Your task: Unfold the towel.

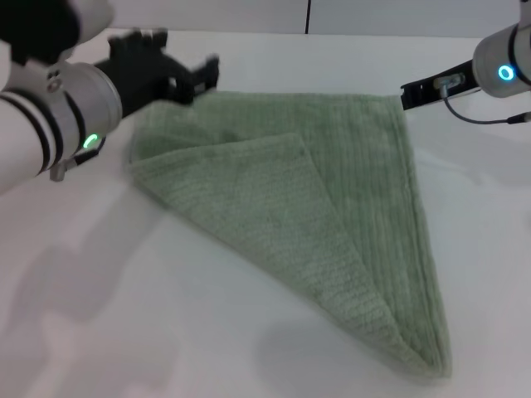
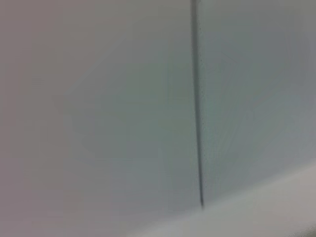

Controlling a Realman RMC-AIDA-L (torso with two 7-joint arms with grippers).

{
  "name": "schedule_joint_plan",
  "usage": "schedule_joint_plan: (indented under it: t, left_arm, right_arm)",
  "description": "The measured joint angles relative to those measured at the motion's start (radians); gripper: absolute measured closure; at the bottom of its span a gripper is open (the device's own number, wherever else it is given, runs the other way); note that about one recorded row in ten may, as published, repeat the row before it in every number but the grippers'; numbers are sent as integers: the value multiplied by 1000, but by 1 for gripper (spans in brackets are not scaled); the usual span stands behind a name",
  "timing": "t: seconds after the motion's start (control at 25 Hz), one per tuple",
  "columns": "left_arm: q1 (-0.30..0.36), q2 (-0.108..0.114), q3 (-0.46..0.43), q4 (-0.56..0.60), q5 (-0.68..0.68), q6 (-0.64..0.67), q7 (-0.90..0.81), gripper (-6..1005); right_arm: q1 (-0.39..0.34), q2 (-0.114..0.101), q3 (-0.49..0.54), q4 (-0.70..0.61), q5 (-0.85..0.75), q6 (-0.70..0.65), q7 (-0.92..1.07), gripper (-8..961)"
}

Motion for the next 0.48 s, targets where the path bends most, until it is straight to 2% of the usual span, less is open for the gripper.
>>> schedule_joint_plan:
  t: [0.04, 0.12, 0.24, 0.48]
  left_arm:
    - [-9, -4, -14, -27, -23, -84, 24, 222]
    - [-36, -45, -79, -65, -114, -285, 144, 229]
    - [-45, -159, -222, -70, -240, -455, 367, 227]
    - [-62, -162, -229, -55, -304, -450, 412, 174]
  right_arm:
    - [16, 0, 0, -28, -2, -4, 0, 954]
    - [24, 0, 0, -45, -3, -11, 0, 954]
    - [47, 0, 1, -105, -8, -45, 0, 953]
    - [57, -1, 5, -129, -31, -66, 0, 954]
